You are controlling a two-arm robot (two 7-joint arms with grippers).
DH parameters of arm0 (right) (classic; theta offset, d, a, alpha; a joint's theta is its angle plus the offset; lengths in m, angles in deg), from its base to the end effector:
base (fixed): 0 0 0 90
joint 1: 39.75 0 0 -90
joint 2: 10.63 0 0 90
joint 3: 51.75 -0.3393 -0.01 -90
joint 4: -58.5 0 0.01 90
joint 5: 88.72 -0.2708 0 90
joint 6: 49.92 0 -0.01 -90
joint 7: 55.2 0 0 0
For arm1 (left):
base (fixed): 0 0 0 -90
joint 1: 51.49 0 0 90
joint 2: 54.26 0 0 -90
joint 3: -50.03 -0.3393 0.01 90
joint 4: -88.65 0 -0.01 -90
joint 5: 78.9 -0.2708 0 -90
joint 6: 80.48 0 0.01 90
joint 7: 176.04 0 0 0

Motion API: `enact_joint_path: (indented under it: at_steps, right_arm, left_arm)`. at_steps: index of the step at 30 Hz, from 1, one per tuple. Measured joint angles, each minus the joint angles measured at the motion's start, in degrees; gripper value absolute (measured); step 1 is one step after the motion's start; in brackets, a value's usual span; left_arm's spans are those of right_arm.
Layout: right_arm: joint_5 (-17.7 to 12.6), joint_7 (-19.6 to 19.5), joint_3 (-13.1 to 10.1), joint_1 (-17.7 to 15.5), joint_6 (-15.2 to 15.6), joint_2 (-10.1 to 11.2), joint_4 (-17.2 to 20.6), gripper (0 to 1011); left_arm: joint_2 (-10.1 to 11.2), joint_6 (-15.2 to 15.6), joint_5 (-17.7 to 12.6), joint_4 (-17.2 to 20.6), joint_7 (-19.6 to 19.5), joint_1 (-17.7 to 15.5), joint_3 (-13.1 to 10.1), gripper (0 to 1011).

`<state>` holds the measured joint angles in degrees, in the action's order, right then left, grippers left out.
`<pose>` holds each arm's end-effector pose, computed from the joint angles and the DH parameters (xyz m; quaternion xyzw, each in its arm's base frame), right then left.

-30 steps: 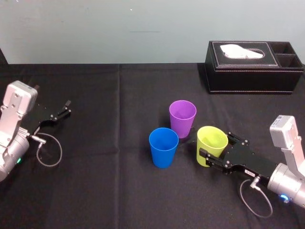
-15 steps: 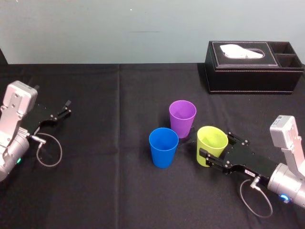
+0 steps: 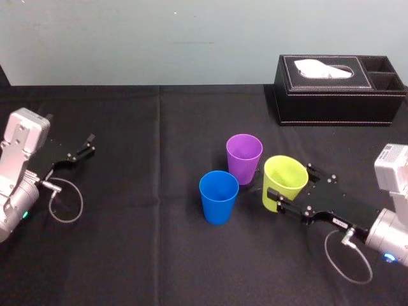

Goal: Stack the three plastic cups sequentially using one hand.

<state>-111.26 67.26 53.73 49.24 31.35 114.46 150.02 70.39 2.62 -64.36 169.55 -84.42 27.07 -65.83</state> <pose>0.2747 -0.1327 -0.3278 -0.0775 -0.0574 -0.3582 0.9286 0.3303 0.1208 -0.3347 0.1415 -0.1326 0.5799 0.7912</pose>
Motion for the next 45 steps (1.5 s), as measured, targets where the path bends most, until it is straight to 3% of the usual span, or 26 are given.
enact_joint_path:
  at_steps: [6, 9, 18, 29, 34, 45]
  right_arm:
    - [-0.85, -0.89, -1.4, -1.25, 3.34, 2.07, 5.66, 739]
    - [-1.85, -1.48, -2.04, -1.37, 6.59, 3.2, 8.7, 739]
    - [-4.68, -2.1, -2.27, 1.0, 12.59, 4.74, 12.34, 738]
    - [-5.09, -2.11, 0.18, 6.92, 13.98, 4.3, 9.91, 739]
    - [-4.67, -1.32, 2.51, 10.8, 14.5, 3.53, 6.87, 738]
    - [-3.9, -0.03, 6.32, 16.0, 14.84, 1.64, 1.98, 739]
  left_arm:
    - [0.0, 0.0, 0.0, 0.0, 0.0, 0.0, 0.0, 1011]
    - [0.0, 0.0, 0.0, 0.0, 0.0, 0.0, 0.0, 1011]
    - [0.0, 0.0, 0.0, 0.0, 0.0, 0.0, 0.0, 1011]
    - [0.0, 0.0, 0.0, 0.0, 0.0, 0.0, 0.0, 1011]
    - [0.0, 0.0, 0.0, 0.0, 0.0, 0.0, 0.0, 1011]
    - [0.0, 0.0, 0.0, 0.0, 0.0, 0.0, 0.0, 1011]
